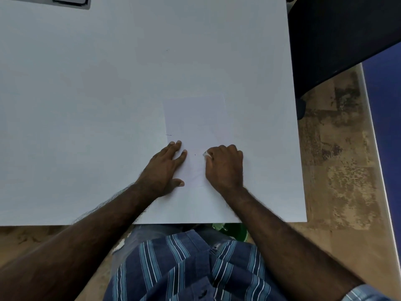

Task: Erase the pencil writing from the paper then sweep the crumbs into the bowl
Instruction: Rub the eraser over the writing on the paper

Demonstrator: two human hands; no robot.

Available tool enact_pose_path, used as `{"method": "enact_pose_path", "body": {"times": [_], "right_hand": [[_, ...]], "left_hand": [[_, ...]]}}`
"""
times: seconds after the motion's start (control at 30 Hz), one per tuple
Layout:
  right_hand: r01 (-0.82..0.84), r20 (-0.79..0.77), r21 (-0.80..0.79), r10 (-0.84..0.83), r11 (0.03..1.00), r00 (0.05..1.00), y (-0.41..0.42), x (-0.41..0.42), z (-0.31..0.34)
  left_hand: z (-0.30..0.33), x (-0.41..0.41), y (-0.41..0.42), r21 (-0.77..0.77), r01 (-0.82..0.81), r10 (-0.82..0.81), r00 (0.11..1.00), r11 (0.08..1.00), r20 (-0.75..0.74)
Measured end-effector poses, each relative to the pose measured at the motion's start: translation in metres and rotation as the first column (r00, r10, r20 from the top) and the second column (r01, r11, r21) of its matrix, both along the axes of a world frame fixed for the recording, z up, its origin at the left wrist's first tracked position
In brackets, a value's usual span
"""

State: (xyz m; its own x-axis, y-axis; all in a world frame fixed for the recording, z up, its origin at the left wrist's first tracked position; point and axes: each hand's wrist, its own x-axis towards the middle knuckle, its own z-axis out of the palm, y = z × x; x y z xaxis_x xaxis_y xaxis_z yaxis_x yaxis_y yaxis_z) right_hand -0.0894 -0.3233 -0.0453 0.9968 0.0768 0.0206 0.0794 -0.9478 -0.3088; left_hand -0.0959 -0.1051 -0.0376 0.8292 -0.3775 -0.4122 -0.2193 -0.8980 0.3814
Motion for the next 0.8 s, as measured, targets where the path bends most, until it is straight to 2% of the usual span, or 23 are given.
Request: {"method": "enact_pose_path", "body": {"times": [0.07,0.13,0.2,0.27,0.4,0.5,0.63,0.7,0.8], "right_hand": [[-0.086,-0.039,0.021,0.087,0.996,0.995,0.012,-0.013,0.002],[-0.249,-0.085,0.047,0.253,0.967,0.964,0.028,-0.033,0.005],[-0.362,-0.072,0.021,0.363,0.932,0.929,0.030,-0.042,0.006],[-0.312,-0.024,-0.022,0.311,0.950,0.950,0.019,-0.028,0.002],[-0.030,0.043,-0.066,0.033,0.997,0.999,-0.007,0.007,-0.003],[-0.093,0.030,-0.006,0.093,0.996,0.995,0.012,-0.011,0.002],[-0.365,-0.062,0.012,0.365,0.931,0.929,0.038,-0.050,0.005],[-0.332,-0.027,0.000,0.332,0.943,0.943,0.027,-0.036,0.000],[-0.140,0.028,-0.039,0.141,0.989,0.990,0.006,0.000,-0.001]], "left_hand": [[-0.002,-0.001,0.001,-0.006,0.001,-0.001,1.000,1.000,0.008],[-0.004,-0.001,0.002,-0.011,0.009,-0.009,1.000,1.000,0.019],[-0.006,-0.001,0.003,-0.006,0.018,-0.018,1.000,1.000,0.015],[-0.007,0.000,0.003,-0.008,0.014,-0.014,1.000,1.000,0.018],[-0.008,-0.001,0.002,-0.010,0.005,-0.005,0.999,1.000,0.033],[-0.009,-0.002,0.003,-0.012,0.004,-0.004,1.000,1.000,0.027],[-0.009,-0.003,0.003,-0.027,0.004,-0.004,1.000,1.000,0.023],[-0.010,-0.003,0.003,-0.018,0.008,-0.008,1.000,1.000,0.018],[-0.010,-0.002,0.003,-0.001,0.013,-0.013,1.000,1.000,0.017]]}}
